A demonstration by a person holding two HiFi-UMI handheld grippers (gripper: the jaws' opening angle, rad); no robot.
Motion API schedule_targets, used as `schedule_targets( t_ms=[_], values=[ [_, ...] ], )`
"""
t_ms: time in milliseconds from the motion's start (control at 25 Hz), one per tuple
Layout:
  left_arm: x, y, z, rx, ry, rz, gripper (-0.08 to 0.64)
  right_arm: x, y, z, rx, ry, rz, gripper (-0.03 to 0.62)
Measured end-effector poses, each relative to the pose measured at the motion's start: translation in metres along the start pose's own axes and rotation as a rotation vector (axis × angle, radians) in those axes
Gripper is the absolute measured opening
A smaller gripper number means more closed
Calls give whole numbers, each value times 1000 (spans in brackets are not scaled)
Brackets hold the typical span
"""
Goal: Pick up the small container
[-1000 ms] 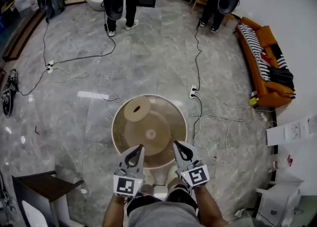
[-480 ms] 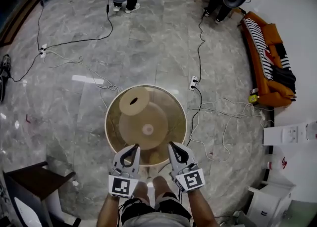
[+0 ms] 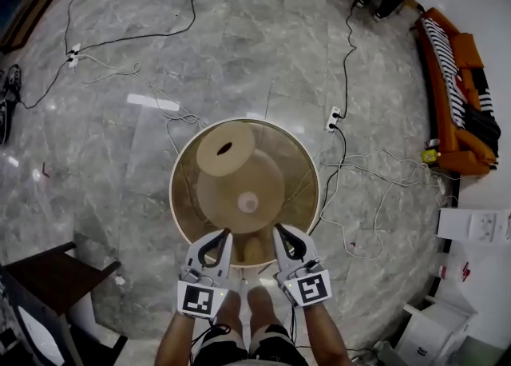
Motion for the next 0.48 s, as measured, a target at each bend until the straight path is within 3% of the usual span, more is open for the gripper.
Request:
schedule_targets(
  t_ms=[480],
  values=[
    [89,35,52,-107,57,-58,18,107,-22,54,-81,34,19,0]
  ],
)
Point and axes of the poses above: the fingertips, and each gripper's own axes: z forward along the fingers, y to its left, x out of its underside, the point moved 4 cm from there along -z, backward along the fingers, and after that the axes turned 5 degrees about -z, right-handed, at the moved point
